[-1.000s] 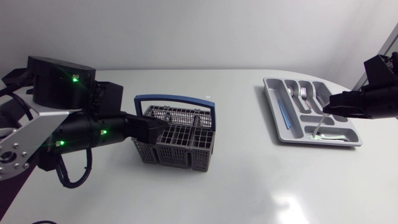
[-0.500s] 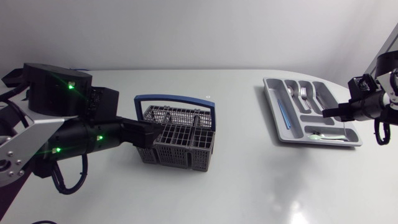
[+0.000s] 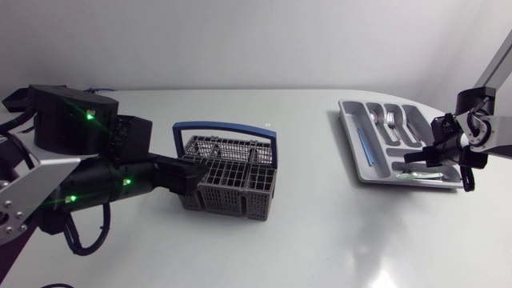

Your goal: Unload the cutlery basket into the drawer organizer.

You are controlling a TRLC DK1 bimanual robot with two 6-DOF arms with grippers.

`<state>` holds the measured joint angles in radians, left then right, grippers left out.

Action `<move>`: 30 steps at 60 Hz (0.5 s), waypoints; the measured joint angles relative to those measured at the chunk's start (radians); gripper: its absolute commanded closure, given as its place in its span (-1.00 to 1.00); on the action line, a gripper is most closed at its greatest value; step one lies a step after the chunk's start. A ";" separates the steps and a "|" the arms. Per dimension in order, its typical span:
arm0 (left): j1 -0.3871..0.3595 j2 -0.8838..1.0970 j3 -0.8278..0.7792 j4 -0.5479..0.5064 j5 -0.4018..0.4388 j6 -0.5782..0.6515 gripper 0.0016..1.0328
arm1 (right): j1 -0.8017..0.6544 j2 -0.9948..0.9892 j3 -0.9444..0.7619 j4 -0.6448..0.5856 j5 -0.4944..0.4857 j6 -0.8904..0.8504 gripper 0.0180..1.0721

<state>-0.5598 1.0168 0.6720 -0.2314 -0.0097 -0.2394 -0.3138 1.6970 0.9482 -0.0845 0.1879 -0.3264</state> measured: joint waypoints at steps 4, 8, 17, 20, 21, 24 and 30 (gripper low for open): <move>-0.006 -0.002 0.000 -0.004 -0.003 0.000 -0.77 | 0.014 0.007 0.009 -0.016 0.000 0.000 -0.38; -0.006 -0.004 0.000 -0.007 -0.004 0.000 -0.77 | 0.027 0.016 0.015 -0.024 -0.002 0.001 -0.85; -0.005 -0.023 -0.006 -0.014 -0.007 0.000 -0.77 | 0.048 0.029 0.030 -0.058 -0.004 0.012 -0.90; 0.000 -0.032 -0.011 -0.015 -0.007 0.000 -0.77 | 0.051 0.028 0.035 -0.064 -0.004 0.023 -0.90; 0.003 -0.035 -0.013 -0.018 -0.007 0.000 -0.77 | 0.051 0.028 0.038 -0.064 -0.004 0.027 -0.90; 0.010 -0.044 -0.018 -0.022 -0.007 0.000 -0.77 | 0.051 0.025 0.042 -0.065 -0.007 0.038 -0.91; 0.029 -0.065 -0.031 -0.030 -0.007 0.004 -0.77 | 0.051 -0.009 0.043 -0.074 -0.040 0.066 -0.91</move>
<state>-0.5304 0.9520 0.6415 -0.2611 -0.0170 -0.2356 -0.2626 1.6878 0.9916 -0.1585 0.1478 -0.2607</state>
